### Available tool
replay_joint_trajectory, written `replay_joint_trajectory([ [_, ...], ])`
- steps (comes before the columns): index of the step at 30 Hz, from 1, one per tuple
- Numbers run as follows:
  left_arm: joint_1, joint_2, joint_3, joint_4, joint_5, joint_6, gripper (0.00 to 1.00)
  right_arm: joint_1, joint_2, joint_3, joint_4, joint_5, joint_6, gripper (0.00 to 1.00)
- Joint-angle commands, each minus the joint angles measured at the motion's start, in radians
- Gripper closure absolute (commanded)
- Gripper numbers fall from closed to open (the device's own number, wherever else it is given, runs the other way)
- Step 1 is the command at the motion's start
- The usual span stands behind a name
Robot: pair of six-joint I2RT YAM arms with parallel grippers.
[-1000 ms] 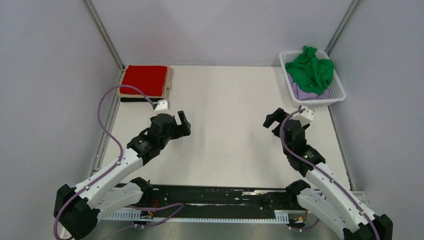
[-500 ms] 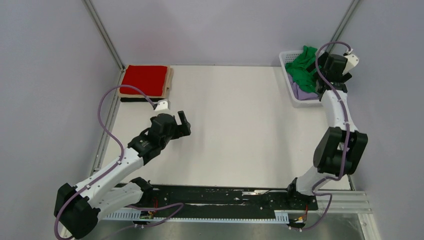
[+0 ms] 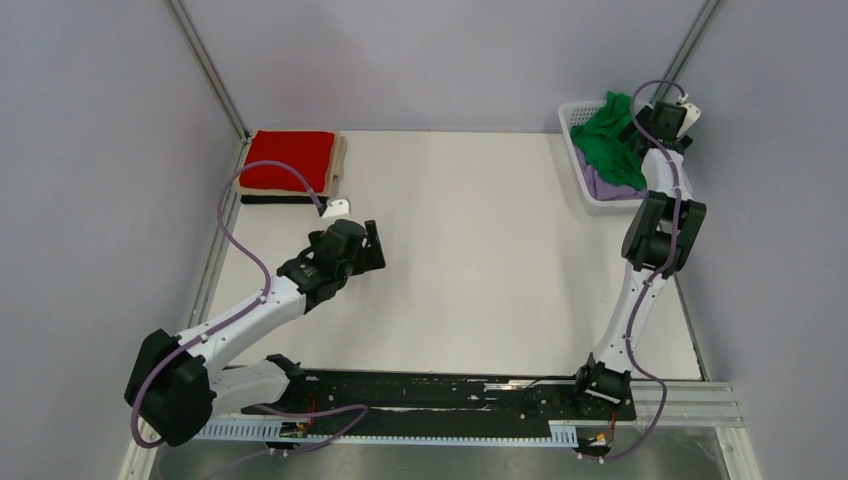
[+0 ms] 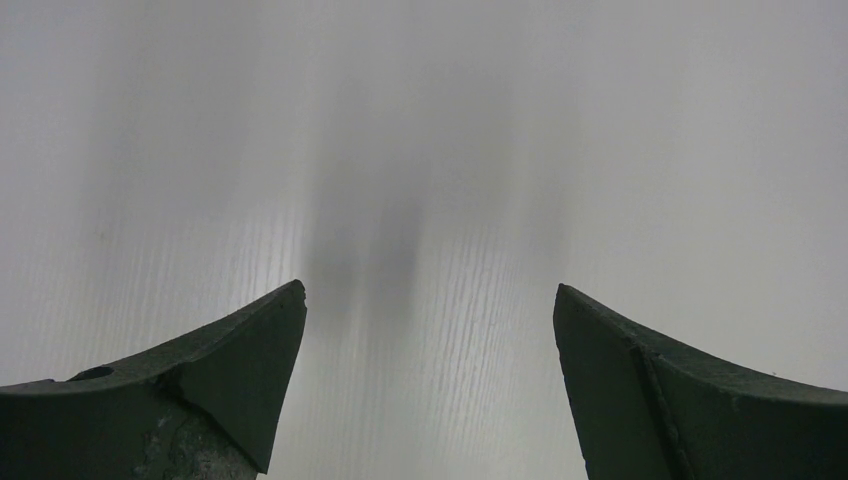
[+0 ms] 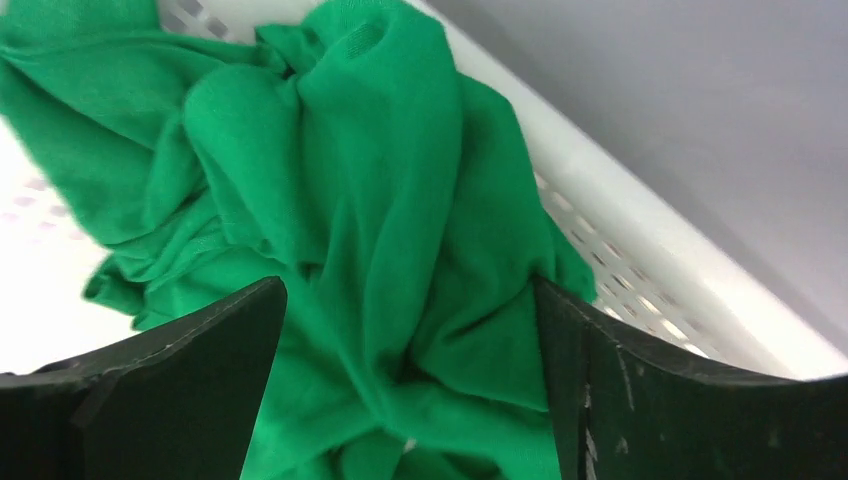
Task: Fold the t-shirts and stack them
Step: Grab crumpled tshirt from bin with the right arm
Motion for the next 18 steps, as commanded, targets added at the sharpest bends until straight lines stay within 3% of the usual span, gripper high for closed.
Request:
replay_joint_trajectory([
  [1, 0.002, 0.057, 0.087, 0.017, -0.056, -0.003, 0.0, -0.005, 0.146, 0.18, -0.007, -0.089, -0.045, 0.12],
  [3, 0.002, 0.079, 0.104, 0.013, -0.052, -0.001, 0.0, -0.006, 0.188, 0.243, -0.01, -0.1, -0.046, 0.27],
  [6, 0.002, 0.092, 0.123, -0.001, -0.049, -0.003, 0.0, -0.005, 0.184, 0.275, 0.009, -0.083, -0.04, 0.63],
  [8, 0.002, 0.085, 0.12, 0.0, -0.049, -0.008, 0.0, -0.005, 0.149, 0.272, 0.033, -0.071, -0.045, 0.75],
  [12, 0.002, 0.049, 0.087, 0.019, -0.04, -0.02, 0.0, -0.006, 0.027, 0.246, 0.055, -0.082, -0.047, 0.93],
  [15, 0.002, 0.0, 0.059, 0.022, -0.037, -0.028, 0.0, 0.0, -0.113, 0.17, 0.095, -0.111, -0.045, 1.0],
  [18, 0.002, -0.056, 0.037, 0.033, -0.046, -0.035, 0.0, 0.016, -0.242, 0.084, 0.137, -0.177, -0.052, 1.0],
])
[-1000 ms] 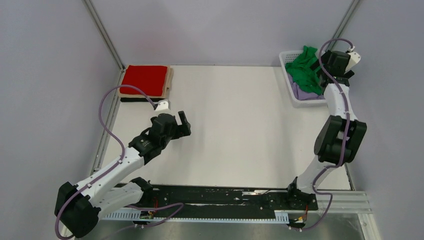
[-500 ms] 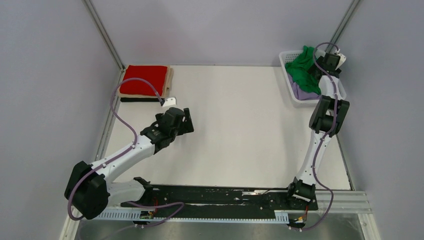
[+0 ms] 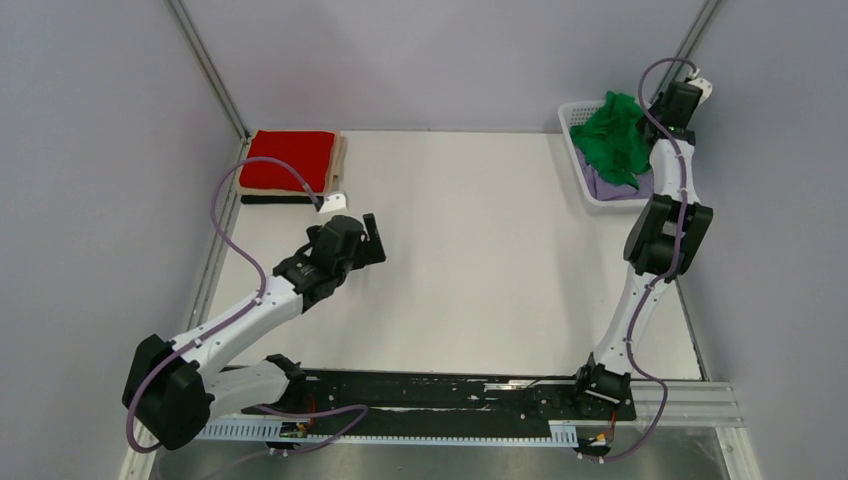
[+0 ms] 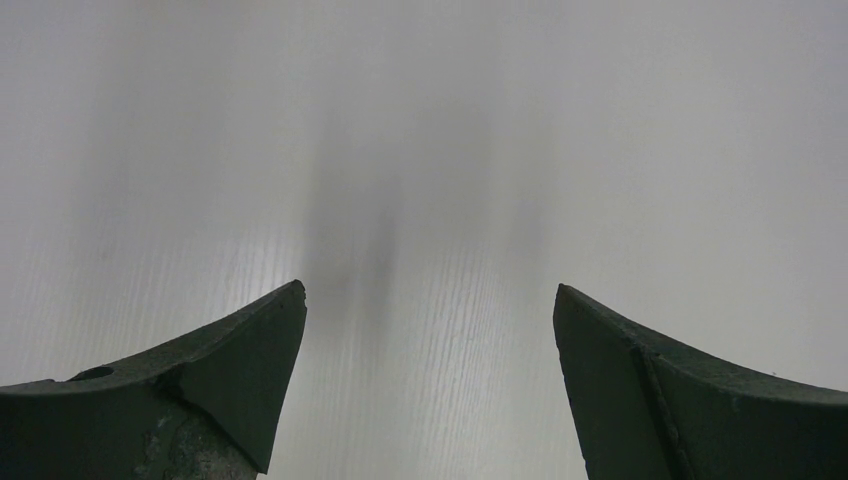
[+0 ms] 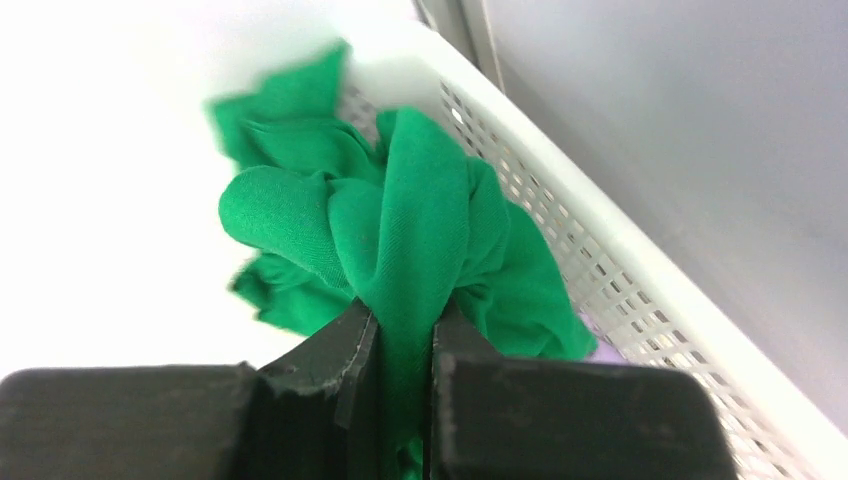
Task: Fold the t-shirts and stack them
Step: Grab crumpled tshirt from bin with the right arm, then move the tshirt to the center of the board
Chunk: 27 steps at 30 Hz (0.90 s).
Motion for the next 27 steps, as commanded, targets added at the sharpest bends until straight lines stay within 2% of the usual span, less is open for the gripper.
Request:
replay_joint_trajectory([
  [1, 0.002, -0.089, -0.025, 0.034, -0.028, -0.032, 0.0, 0.022, -0.31, -0.066, 0.153, -0.131, -0.011, 1.0],
  [8, 0.002, -0.204, -0.034, 0.01, -0.048, -0.045, 0.0, 0.131, -0.563, -0.145, 0.118, -0.411, -0.035, 1.0],
  [15, 0.002, -0.35, -0.03, -0.065, -0.124, -0.065, 0.0, 0.359, -0.762, -0.213, 0.108, -0.619, 0.043, 1.0],
  [20, 0.002, -0.44, -0.03, -0.144, -0.159, -0.076, 0.0, 0.545, -0.781, -0.196, 0.118, -0.745, 0.12, 1.0],
  [24, 0.002, -0.488, -0.036, -0.209, -0.185, -0.114, 0.0, 0.635, -0.755, -0.151, 0.12, -0.856, 0.182, 1.0],
  [27, 0.002, -0.502, -0.037, -0.247, -0.206, -0.14, 0.0, 0.677, -0.787, -0.207, 0.133, -0.836, 0.199, 1.0],
])
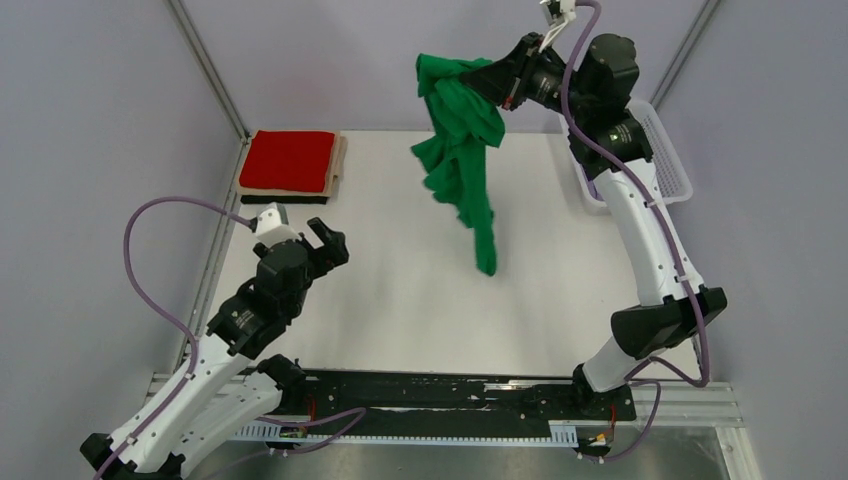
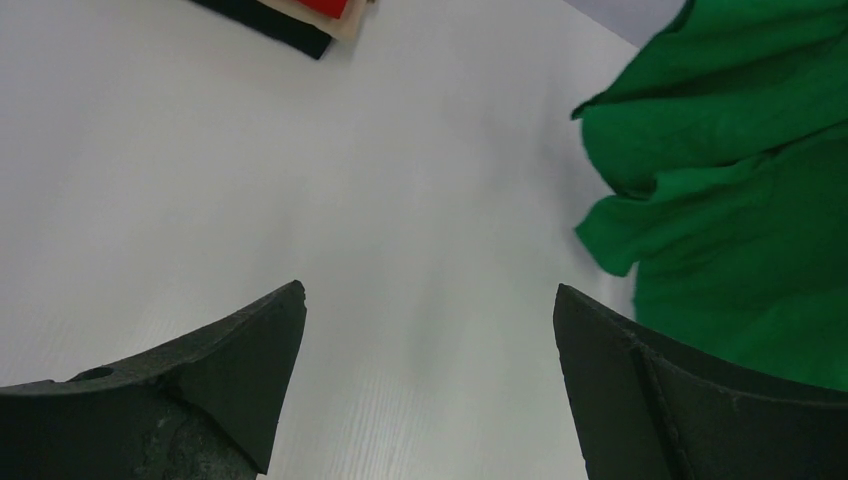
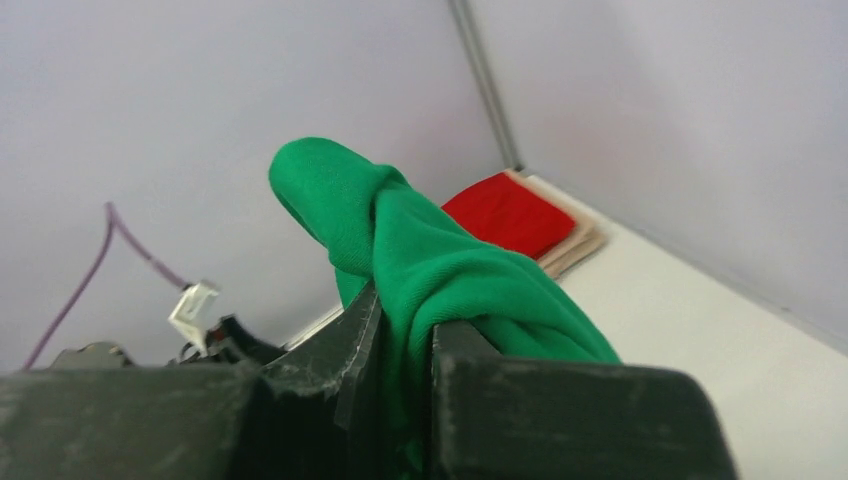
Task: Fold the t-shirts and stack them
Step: Move the tshirt to the center of the board, then flatten out the tshirt
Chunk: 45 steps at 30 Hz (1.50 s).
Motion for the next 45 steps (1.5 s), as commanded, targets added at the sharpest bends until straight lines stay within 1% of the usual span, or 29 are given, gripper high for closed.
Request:
replay_joint_trajectory([
  [1, 0.002, -0.015, -0.008, -0.084, -0.073, -0.071, 0.0, 0.036, -0.068, -0.06, 0.092, -0.038, 0.069, 1.0],
  [3, 0.002, -0.015, -0.006, -0.104, -0.083, -0.085, 0.0, 0.037, -0.144, -0.189, 0.103, 0.063, 0.061, 1.0],
  [6, 0.001, -0.013, 0.0, -0.131, -0.099, -0.111, 0.0, 0.02, -0.28, -0.439, 0.093, 0.238, 0.035, 1.0],
  [7, 0.002, -0.012, 0.002, -0.147, -0.107, -0.125, 0.0, 0.002, -0.331, -0.535, 0.088, 0.272, 0.043, 0.99],
  [9, 0.001, -0.012, 0.002, -0.164, -0.115, -0.144, 0.0, -0.058, -0.427, -0.749, 0.087, 0.293, 0.122, 0.96],
  [11, 0.002, -0.01, -0.005, -0.17, -0.124, -0.159, 0.0, -0.139, -0.527, -0.968, 0.089, 0.291, 0.193, 0.91],
  [12, 0.002, -0.009, -0.015, -0.17, -0.13, -0.167, 0.0, -0.172, -0.557, -1.065, 0.086, 0.3, 0.207, 0.83],
  [13, 0.002, -0.001, -0.02, -0.167, -0.14, -0.182, 0.0, -0.202, -0.582, -1.146, 0.08, 0.332, 0.224, 0.73],
  [14, 0.002, 0.005, -0.029, -0.164, -0.143, -0.187, 0.0, -0.227, -0.601, -1.217, 0.077, 0.371, 0.234, 0.56],
  [15, 0.002, 0.022, -0.032, -0.155, -0.142, -0.19, 0.0, -0.242, -0.616, -1.262, 0.072, 0.423, 0.228, 0.34],
  [16, 0.002, 0.034, -0.035, -0.149, -0.139, -0.191, 0.0, -0.25, -0.627, -1.29, 0.049, 0.478, 0.215, 0.16],
  [17, 0.002, 0.057, -0.034, -0.13, -0.127, -0.184, 0.0, -0.253, -0.64, -1.298, 0.012, 0.549, 0.207, 0.03],
  [18, 0.002, 0.074, -0.033, -0.11, -0.118, -0.173, 0.0, -0.252, -0.654, -1.299, -0.022, 0.611, 0.2, 0.0],
  [21, 0.004, 0.169, -0.029, -0.048, -0.062, -0.146, 0.0, -0.253, -0.709, -1.301, -0.078, 0.743, 0.184, 0.0],
  [23, 0.009, 0.238, -0.021, 0.015, -0.009, -0.113, 0.0, -0.252, -0.743, -1.313, -0.08, 0.763, 0.172, 0.0],
  [24, 0.022, 0.262, -0.014, 0.071, 0.051, -0.076, 0.0, -0.253, -0.756, -1.319, -0.08, 0.759, 0.157, 0.0],
  [25, 0.032, 0.316, -0.01, 0.099, 0.088, -0.056, 0.0, -0.253, -0.766, -1.328, -0.08, 0.744, 0.141, 0.0],
  [26, 0.058, 0.375, 0.005, 0.153, 0.17, -0.024, 0.0, -0.252, -0.774, -1.333, -0.082, 0.729, 0.128, 0.0],
  [27, 0.074, 0.407, 0.012, 0.174, 0.213, -0.011, 0.0, -0.252, -0.78, -1.34, -0.082, 0.709, 0.116, 0.0],
  [28, 0.104, 0.48, 0.031, 0.214, 0.305, 0.02, 0.0, -0.253, -0.786, -1.347, -0.082, 0.698, 0.106, 0.0],
  [29, 0.117, 0.519, 0.056, 0.234, 0.344, 0.034, 0.0, -0.251, -0.793, -1.356, -0.082, 0.661, 0.097, 0.0],
  [30, 0.14, 0.592, 0.07, 0.268, 0.412, 0.059, 0.0, -0.252, -0.799, -1.365, -0.082, 0.645, 0.092, 0.0],
  [34, 0.161, 0.806, 0.185, 0.307, 0.514, 0.087, 0.0, -0.253, -0.815, -1.403, -0.082, 0.601, 0.091, 0.0],
  [36, 0.162, 0.887, 0.236, 0.33, 0.567, 0.094, 0.0, -0.253, -0.816, -1.417, -0.084, 0.599, 0.094, 0.0],
  [37, 0.162, 0.91, 0.263, 0.344, 0.584, 0.096, 0.0, -0.253, -0.816, -1.423, -0.083, 0.602, 0.092, 0.0],
  [39, 0.161, 0.972, 0.291, 0.389, 0.662, 0.111, 0.01, -0.253, -0.811, -1.429, -0.084, 0.607, 0.091, 0.0],
  [42, 0.16, 1.052, 0.31, 0.452, 0.72, 0.111, 0.02, -0.253, -0.8, -1.429, -0.083, 0.611, 0.089, 0.0],
  [44, 0.16, 1.108, 0.345, 0.443, 0.742, 0.109, 0.06, -0.253, -0.792, -1.426, -0.082, 0.614, 0.087, 0.0],
  [45, 0.16, 1.142, 0.372, 0.43, 0.752, 0.11, 0.11, -0.252, -0.786, -1.424, -0.082, 0.615, 0.085, 0.0],
])
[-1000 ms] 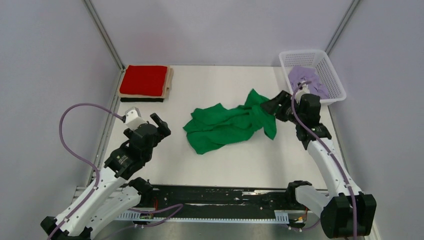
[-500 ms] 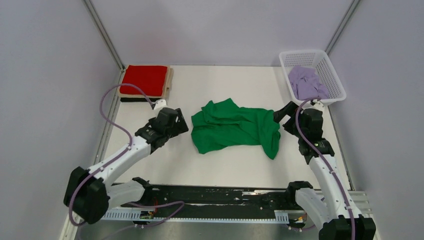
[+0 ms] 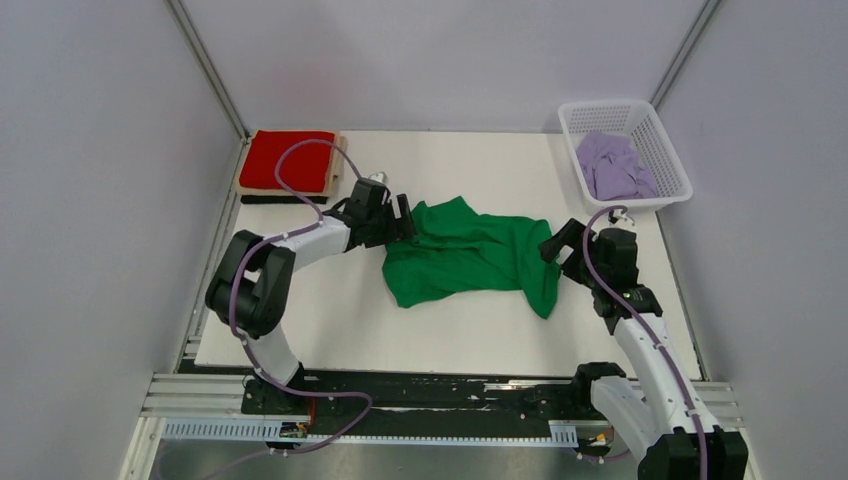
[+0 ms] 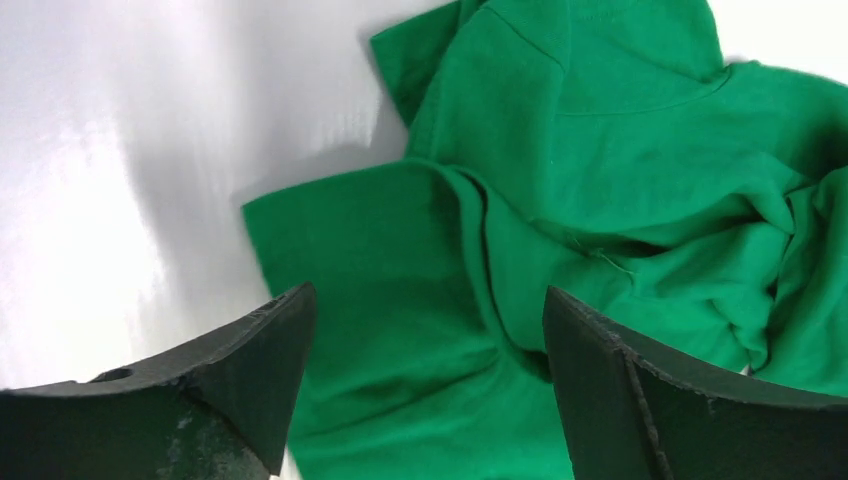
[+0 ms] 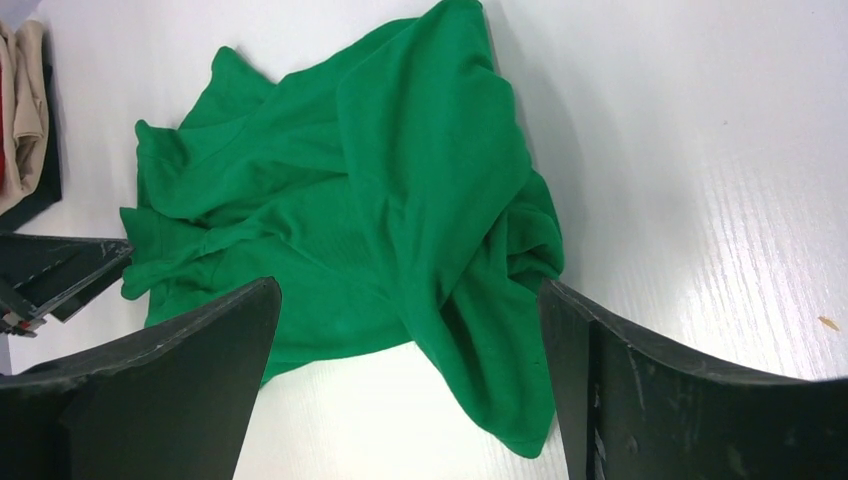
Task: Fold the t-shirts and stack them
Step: Flatten out the tshirt
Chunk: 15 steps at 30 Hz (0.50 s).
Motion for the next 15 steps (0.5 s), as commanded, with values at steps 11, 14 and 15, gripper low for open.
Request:
replay_joint_trajectory([
  [11, -0.046, 0.169, 0.187, -0.051, -0.024, 0.019, 0.54, -0.001, 0.068, 0.014, 0.038, -0.019, -0.031, 0.0],
  [14, -0.048, 0.185, 0.211, -0.102, -0.055, 0.016, 0.7, 0.0, 0.067, 0.011, 0.038, -0.026, -0.032, 0.0],
  [15, -0.049, 0.187, 0.22, -0.124, -0.07, 0.013, 0.79, -0.001, 0.065, 0.01, 0.038, -0.028, -0.031, 0.0],
])
